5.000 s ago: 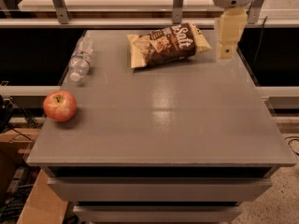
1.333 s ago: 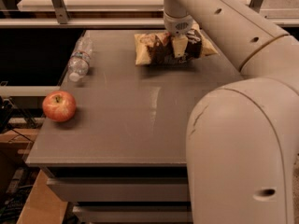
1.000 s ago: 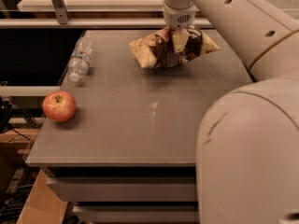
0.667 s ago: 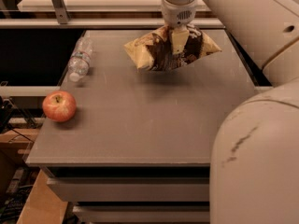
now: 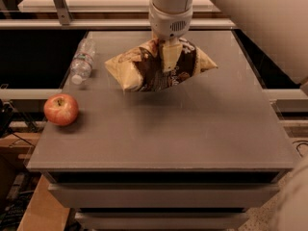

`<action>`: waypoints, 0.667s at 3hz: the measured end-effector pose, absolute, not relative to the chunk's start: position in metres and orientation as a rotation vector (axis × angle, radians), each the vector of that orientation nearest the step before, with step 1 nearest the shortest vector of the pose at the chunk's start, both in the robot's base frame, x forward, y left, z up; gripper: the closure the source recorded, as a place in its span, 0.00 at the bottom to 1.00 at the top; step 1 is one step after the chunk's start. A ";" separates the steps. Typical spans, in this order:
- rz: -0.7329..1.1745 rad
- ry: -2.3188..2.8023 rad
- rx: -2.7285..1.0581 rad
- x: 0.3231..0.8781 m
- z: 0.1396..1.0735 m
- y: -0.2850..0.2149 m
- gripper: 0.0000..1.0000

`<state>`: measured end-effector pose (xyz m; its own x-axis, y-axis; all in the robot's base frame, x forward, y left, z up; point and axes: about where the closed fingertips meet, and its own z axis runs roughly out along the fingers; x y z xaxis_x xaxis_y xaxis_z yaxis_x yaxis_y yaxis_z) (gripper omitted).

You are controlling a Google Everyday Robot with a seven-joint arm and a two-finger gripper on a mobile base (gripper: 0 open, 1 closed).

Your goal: Move brown chip bag near apple

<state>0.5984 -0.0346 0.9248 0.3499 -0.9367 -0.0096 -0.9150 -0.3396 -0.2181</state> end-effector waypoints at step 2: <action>-0.087 1.539 -2.546 0.542 0.902 0.015 1.00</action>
Offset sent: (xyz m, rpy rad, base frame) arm -0.0868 0.0742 -0.0426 -0.0208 0.0959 0.1893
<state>0.5422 0.0146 0.9017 0.4671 -0.8835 -0.0358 -0.8739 -0.4551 -0.1711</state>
